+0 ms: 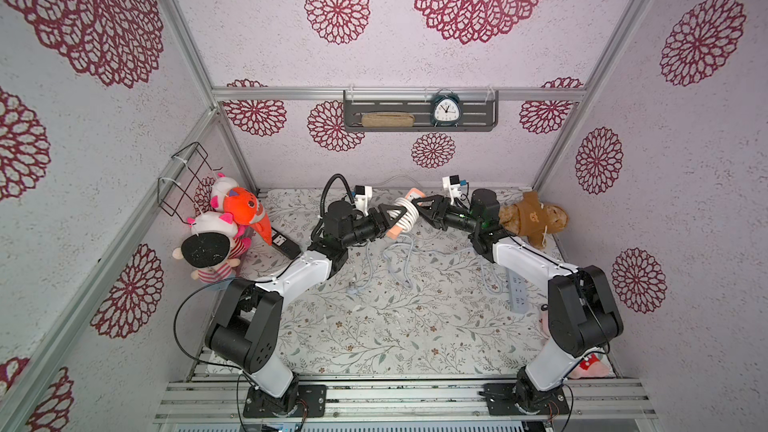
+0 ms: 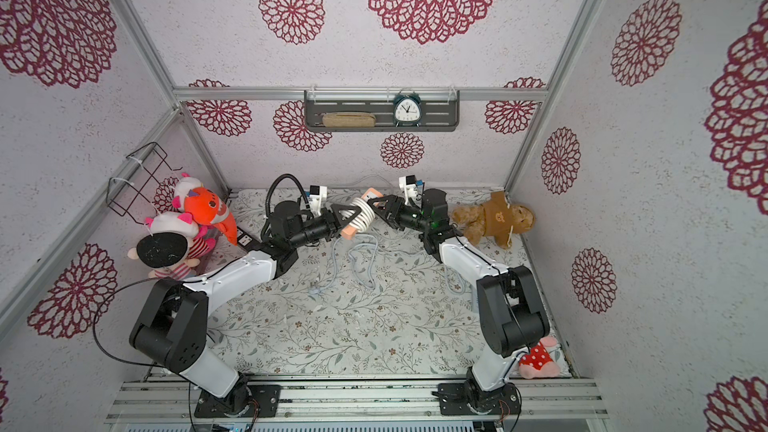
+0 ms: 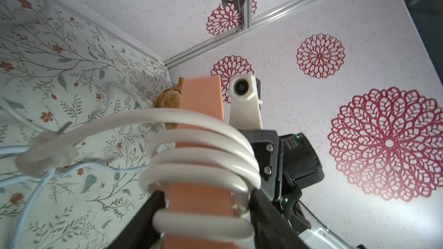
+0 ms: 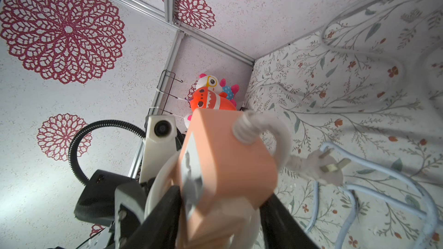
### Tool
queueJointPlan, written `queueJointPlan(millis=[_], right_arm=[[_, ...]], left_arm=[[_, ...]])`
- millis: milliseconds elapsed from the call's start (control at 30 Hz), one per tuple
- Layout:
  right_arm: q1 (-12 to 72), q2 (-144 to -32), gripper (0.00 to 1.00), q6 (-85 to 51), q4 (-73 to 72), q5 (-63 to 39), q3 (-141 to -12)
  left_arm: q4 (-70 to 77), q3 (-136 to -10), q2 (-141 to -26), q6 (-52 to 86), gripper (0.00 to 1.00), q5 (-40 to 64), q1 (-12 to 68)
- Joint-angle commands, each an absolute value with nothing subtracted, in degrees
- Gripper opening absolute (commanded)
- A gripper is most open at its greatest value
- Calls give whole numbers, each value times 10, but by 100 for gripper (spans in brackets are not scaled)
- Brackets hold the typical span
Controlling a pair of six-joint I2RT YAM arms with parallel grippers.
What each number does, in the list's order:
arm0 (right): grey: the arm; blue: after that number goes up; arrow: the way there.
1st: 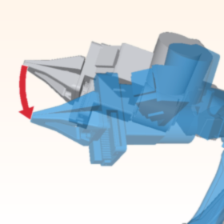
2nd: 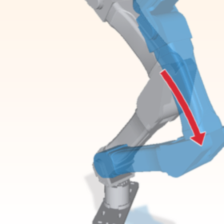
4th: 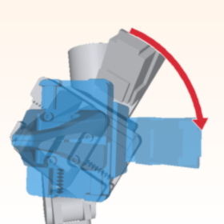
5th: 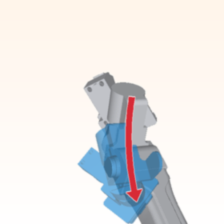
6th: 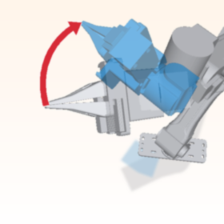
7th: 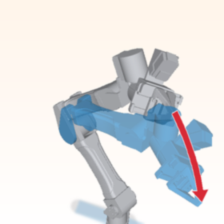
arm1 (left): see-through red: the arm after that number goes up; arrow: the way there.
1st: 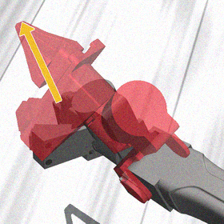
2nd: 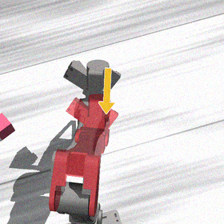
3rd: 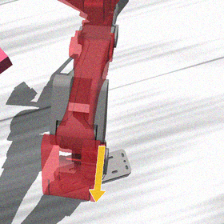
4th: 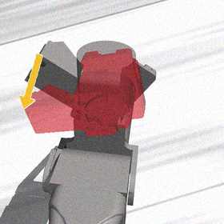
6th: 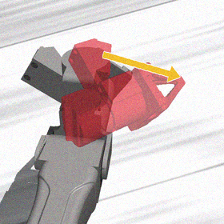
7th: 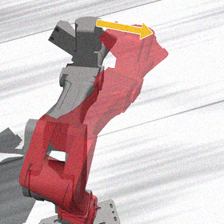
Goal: Unwrap the cord wrapped around the power strip
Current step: Adjust the power strip.
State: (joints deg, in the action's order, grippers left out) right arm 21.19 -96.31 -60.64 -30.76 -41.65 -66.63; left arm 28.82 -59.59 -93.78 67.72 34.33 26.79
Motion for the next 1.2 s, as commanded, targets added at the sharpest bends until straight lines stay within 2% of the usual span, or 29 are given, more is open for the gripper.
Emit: queueJointPlan(millis=[0, 133, 367, 533, 767, 900, 1000, 1167], right_arm=[[221, -960, 46, -593, -344, -412, -693], [220, -961, 34, -590, -344, -414, -693], [220, -976, 18, -581, -330, -432, -705], [202, -986, 14, -572, -302, -455, -719], [188, -1015, 13, -564, -255, -488, -755], [185, -1026, 12, -545, -219, -503, -772], [185, -1037, 12, -514, -176, -525, -799], [185, -1062, 12, -479, -113, -588, -852]], left_arm=[[297, -600, -934, 656, 67, 370, 283], [277, -591, -925, 639, 76, 363, 283], [271, -580, -924, 636, 78, 349, 277], [232, -575, -913, 613, 99, 358, 259], [17, -598, -875, 480, 97, 338, 248], [-44, -602, -822, 422, 97, 347, 227], [-29, -610, -807, 419, 100, 365, 198], [53, -654, -878, 471, 93, 406, 180]])
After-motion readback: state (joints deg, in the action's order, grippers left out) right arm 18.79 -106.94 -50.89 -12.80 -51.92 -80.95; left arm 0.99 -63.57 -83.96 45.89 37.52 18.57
